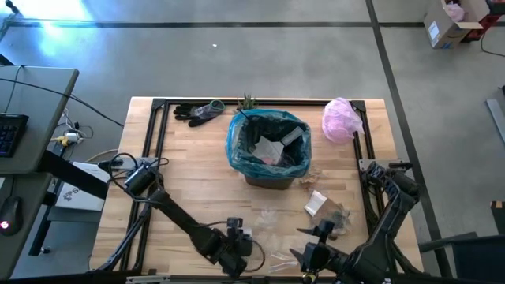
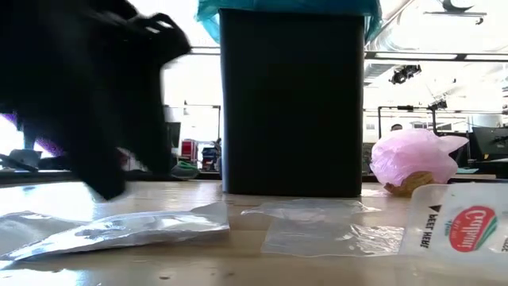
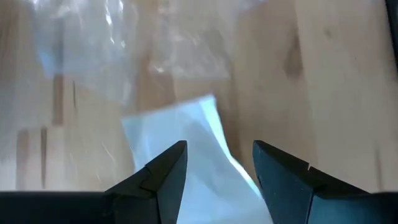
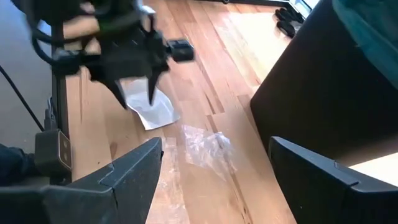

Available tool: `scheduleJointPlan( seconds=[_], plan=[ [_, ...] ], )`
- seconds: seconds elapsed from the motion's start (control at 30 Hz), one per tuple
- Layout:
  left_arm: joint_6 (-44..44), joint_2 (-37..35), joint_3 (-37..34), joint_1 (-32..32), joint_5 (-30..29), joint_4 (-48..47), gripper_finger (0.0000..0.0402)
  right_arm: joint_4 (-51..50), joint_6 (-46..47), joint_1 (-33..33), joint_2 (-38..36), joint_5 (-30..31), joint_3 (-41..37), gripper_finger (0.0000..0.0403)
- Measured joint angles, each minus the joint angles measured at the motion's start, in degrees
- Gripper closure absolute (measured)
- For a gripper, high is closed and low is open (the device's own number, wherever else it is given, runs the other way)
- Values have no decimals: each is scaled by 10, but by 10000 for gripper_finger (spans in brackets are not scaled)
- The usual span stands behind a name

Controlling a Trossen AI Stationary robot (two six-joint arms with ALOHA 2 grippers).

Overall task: Place trash/remove bag and relplace
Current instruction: Put the white paper into the trash bin

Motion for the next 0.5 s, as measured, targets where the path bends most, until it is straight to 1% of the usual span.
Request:
scheduleJointPlan(
  seconds=[0.13, 0.2, 0.33, 0.4, 0.5],
  plan=[
    [-44, 0, 0, -25, -12, -19, 236, 0, -2, 0, 8, -13, 0, 119],
    [-72, 0, 0, -37, -28, -20, 236, 0, 1, 0, 8, -12, 0, 119],
    [-122, 0, 0, -63, -97, -30, 236, 0, 1, -1, 7, -3, 0, 119],
    [-141, 0, 0, -76, -117, -52, 236, 4, 1, -3, 7, -5, 0, 119],
    [-178, 0, 0, -91, -121, -100, 236, 34, -2, -7, 7, -4, -14, 119]
  ],
)
